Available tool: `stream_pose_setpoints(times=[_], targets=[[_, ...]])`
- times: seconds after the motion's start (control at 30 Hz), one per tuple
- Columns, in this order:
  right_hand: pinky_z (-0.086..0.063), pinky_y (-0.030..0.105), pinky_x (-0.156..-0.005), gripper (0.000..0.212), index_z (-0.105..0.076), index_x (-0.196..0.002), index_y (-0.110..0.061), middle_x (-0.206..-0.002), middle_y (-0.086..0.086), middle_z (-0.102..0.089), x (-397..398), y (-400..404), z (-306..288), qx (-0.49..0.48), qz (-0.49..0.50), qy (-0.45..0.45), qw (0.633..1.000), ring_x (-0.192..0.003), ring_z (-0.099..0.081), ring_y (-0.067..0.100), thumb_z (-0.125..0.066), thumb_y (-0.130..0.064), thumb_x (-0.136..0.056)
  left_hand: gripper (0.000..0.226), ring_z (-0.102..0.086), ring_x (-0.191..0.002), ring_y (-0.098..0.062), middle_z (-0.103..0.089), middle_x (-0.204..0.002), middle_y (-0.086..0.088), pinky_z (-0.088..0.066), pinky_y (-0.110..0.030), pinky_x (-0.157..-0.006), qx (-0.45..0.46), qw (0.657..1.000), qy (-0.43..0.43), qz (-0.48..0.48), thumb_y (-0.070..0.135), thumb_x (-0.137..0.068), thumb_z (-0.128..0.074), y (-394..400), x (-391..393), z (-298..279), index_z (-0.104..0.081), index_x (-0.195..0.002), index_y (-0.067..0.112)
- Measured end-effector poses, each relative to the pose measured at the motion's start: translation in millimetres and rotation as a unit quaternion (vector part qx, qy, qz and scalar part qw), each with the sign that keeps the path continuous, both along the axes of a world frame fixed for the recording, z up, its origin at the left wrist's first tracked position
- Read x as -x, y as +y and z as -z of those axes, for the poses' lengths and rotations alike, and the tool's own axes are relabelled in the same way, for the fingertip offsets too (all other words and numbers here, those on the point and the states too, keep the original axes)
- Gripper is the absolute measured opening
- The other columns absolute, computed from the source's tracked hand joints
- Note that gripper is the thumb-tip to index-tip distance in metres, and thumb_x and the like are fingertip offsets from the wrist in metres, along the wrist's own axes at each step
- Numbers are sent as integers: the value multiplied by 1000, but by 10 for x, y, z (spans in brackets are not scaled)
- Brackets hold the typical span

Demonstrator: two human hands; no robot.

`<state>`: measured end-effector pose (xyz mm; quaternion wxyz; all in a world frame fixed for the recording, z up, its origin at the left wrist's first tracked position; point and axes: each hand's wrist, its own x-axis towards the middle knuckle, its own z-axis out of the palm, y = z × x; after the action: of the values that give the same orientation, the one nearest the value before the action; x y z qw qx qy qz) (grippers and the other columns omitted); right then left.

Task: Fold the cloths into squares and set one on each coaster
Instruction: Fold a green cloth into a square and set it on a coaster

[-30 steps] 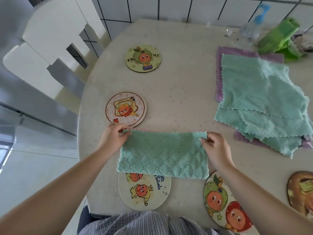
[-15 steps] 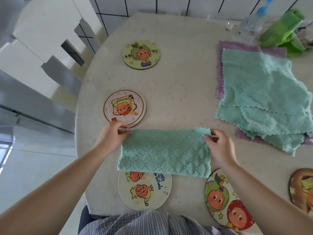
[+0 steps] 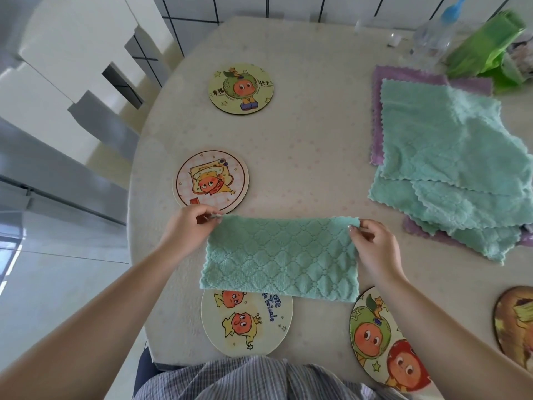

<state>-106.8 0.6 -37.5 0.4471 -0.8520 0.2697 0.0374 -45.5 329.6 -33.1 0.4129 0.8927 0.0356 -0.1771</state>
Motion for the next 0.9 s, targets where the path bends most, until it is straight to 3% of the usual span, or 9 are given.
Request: stream_pose_setpoints(times=[0.1,0.17,0.23,0.37,0.53,0.67,0.77,0.83,0.9], targets=[[-44,26,-75,19,-63,-105,-19,-109,-2,-58,-2,31,-35,22,-11,11,1000,-98,-59,18,-60,-24,-87,22,-58,-96,-15,-62,-110,-2,-48,-32,-86,-62,998,-3,15,17,-84,-65,6,38,42,-61,-104,25],[-40,33,-97,33,-57,-118,-17,-127,0,-48,29,96,-97,91,-52,-29,994,-118,-48,19,-61,-24,-87,36,-53,-107,-17,-55,-120,-2,-45,-37,-93,-155,983,-94,29,23,-84,-64,-45,135,-23,-56,-119,17],[-22,39,-110,39,-52,-125,-18,-141,1,-39,86,245,-162,195,-163,-81,964,-132,-33,19,-58,-24,-87,42,-48,-118,-18,-53,-128,-1,-39,-43,-101,-191,963,-169,88,27,-87,-57,-198,299,-122,-51,-127,16],[-8,54,-113,50,-41,-136,-23,-151,0,-28,284,717,-49,273,-372,-65,885,-140,-19,18,-52,-35,-89,54,-21,-140,-21,-32,-149,-1,-11,-48,-114,-222,925,-183,248,42,-93,-33,-572,687,22,-33,-141,17],[-3,57,-111,67,-26,-144,-26,-155,5,-19,387,726,248,378,-433,-5,818,-143,-12,20,-22,-65,-90,71,-6,-143,-25,-16,-154,-7,-5,-50,-114,-319,899,-155,258,64,-91,-18,-518,824,296,-21,-146,18],[-3,57,-112,72,-12,-146,-28,-155,6,-10,413,316,241,412,-408,36,814,-142,-7,20,-16,-70,-88,75,-3,-144,-25,-10,-155,-5,-4,-51,-112,-332,897,-146,253,69,-89,-16,-290,832,298,-15,-147,22],[5,57,-112,72,-9,-147,-30,-157,3,-4,438,67,144,401,-405,63,819,-142,3,15,-12,-70,-87,72,-5,-144,-25,-13,-155,-5,-3,-53,-111,-318,905,-150,239,67,-89,-22,-218,862,280,-20,-146,22],[8,52,-112,68,-24,-145,-26,-156,2,-14,331,96,46,372,-400,31,837,-143,-6,15,-20,-65,-88,59,-18,-141,-23,-31,-149,-2,-10,-51,-110,-277,908,-191,252,57,-90,-31,-290,888,211,-36,-139,24],[0,48,-112,52,-44,-135,-23,-147,-1,-36,121,270,-45,328,-392,-35,859,-138,-27,16,-38,-49,-91,38,-40,-124,-12,-54,-129,9,-31,-42,-106,-205,901,-243,296,46,-89,-40,-451,948,115,-54,-121,30]])
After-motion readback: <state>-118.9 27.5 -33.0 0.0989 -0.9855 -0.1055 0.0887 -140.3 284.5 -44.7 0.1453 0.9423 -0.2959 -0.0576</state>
